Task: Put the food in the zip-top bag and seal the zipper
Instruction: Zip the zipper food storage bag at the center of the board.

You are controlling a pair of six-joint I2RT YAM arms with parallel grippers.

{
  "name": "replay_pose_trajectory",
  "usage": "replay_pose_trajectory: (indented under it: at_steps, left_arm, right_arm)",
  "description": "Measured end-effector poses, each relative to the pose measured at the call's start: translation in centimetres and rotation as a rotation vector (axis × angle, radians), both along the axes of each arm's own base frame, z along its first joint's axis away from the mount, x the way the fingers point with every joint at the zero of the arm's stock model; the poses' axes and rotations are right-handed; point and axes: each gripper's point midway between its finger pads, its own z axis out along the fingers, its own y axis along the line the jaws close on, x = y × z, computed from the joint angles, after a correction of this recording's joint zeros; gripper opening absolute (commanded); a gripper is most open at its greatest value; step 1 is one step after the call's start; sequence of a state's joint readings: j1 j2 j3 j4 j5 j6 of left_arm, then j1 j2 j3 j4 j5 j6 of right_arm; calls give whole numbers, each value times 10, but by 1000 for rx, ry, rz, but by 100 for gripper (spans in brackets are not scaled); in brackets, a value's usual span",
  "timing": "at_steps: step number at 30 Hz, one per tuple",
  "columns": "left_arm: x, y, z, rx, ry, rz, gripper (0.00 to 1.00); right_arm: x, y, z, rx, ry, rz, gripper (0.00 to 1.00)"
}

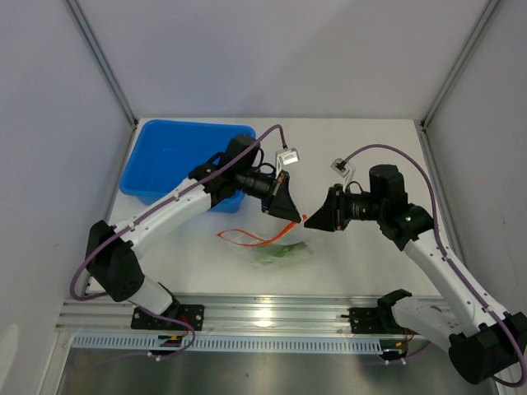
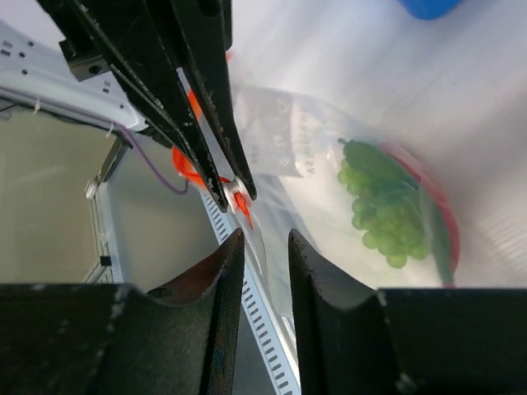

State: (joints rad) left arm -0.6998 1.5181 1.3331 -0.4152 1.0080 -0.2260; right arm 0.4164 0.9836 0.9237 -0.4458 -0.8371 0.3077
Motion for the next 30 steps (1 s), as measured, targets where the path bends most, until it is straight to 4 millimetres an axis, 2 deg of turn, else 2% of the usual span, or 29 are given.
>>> replay_pose_trajectory:
  at_steps: [7, 15, 20, 22, 23, 30]
  left_arm:
    - [-2, 0, 12, -21, -3, -21, 0]
    - [-5, 0, 13, -25, 9, -36, 1]
    - [-6, 0, 12, -24, 16, -41, 1]
    - [-6, 0, 11, -22, 22, -43, 1]
    - [-7, 0, 11, -22, 26, -46, 1]
    - [-7, 1, 10, -20, 37, -50, 1]
  right_arm:
    - [-11, 6, 6, 36, 9, 104, 31]
    - [-16, 13, 3, 63, 54, 177, 26]
    - [-21, 22, 5, 71, 74, 231, 16]
    - [-23, 25, 7, 75, 78, 252, 10]
    - [-24, 26, 7, 75, 78, 255, 0]
    - [-23, 27, 5, 74, 98, 255, 0]
